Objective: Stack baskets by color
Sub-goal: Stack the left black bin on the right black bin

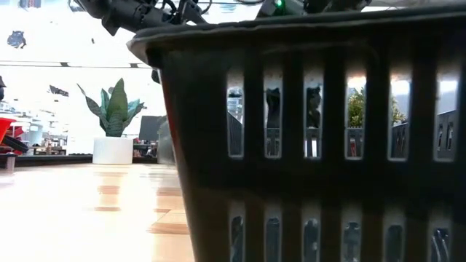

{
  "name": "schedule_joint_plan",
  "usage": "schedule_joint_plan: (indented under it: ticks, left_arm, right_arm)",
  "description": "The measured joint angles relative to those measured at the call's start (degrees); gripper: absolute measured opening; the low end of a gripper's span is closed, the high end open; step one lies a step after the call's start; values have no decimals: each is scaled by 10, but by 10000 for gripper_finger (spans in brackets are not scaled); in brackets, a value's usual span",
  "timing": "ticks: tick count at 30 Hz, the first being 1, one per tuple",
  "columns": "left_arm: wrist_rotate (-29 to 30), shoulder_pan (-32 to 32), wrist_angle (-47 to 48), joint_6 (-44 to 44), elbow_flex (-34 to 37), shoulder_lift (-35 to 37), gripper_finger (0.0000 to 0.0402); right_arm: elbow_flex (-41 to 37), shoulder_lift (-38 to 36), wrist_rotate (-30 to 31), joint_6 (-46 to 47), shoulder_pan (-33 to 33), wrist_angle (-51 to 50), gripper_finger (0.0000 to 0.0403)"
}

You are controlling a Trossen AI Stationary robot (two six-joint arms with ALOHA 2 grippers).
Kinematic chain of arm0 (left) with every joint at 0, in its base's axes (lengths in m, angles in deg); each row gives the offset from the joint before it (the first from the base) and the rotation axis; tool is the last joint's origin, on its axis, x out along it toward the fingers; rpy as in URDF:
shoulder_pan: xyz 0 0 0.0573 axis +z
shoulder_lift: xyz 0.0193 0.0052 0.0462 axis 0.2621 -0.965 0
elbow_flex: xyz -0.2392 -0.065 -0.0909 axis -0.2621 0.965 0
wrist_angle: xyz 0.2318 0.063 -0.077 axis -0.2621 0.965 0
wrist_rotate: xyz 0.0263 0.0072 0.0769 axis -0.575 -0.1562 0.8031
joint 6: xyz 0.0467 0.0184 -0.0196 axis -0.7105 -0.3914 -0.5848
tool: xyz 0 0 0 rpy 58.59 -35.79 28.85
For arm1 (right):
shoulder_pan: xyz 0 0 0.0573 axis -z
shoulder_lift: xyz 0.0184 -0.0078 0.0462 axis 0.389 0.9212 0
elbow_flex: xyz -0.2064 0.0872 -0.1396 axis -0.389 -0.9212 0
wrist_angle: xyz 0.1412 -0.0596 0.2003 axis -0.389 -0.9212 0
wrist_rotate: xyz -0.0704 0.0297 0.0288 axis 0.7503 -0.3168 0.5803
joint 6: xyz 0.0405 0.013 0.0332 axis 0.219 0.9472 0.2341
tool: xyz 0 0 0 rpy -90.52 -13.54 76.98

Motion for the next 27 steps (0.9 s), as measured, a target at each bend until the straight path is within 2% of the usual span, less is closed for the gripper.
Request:
schedule_joint_plan:
  ticks: [5, 7, 9, 11, 13, 16, 18, 22, 27]
  left_arm:
    - [16, 0, 31, -12, 0, 8, 209]
    - [16, 0, 40, -14, 0, 8, 209]
    - [16, 0, 40, -14, 0, 8, 209]
    - [17, 0, 42, -14, 0, 8, 209]
    - [23, -1, 43, -16, 0, 8, 209]
    - [23, -1, 45, -16, 0, 8, 209]
    - [23, -1, 52, -17, 0, 8, 209]
    - [22, -1, 51, -20, 0, 8, 209]
    - [20, -3, 51, -20, 0, 7, 209]
  right_arm:
    - [3, 14, -33, 6, 3, 17, 137]
    - [5, 8, -30, 6, 7, 8, 122]
    - [9, 2, -26, 6, 10, 5, 89]
    - [9, -2, -26, 2, 15, -3, 38]
    - [9, -1, -34, -4, 19, -11, 17]
    - [9, -1, -41, -1, 29, -24, 30]
    - [9, -3, -38, -18, 32, -22, 24]
    - [16, -41, -37, -68, 64, -35, 12]
    - [38, -108, -45, -148, 130, -117, 6]
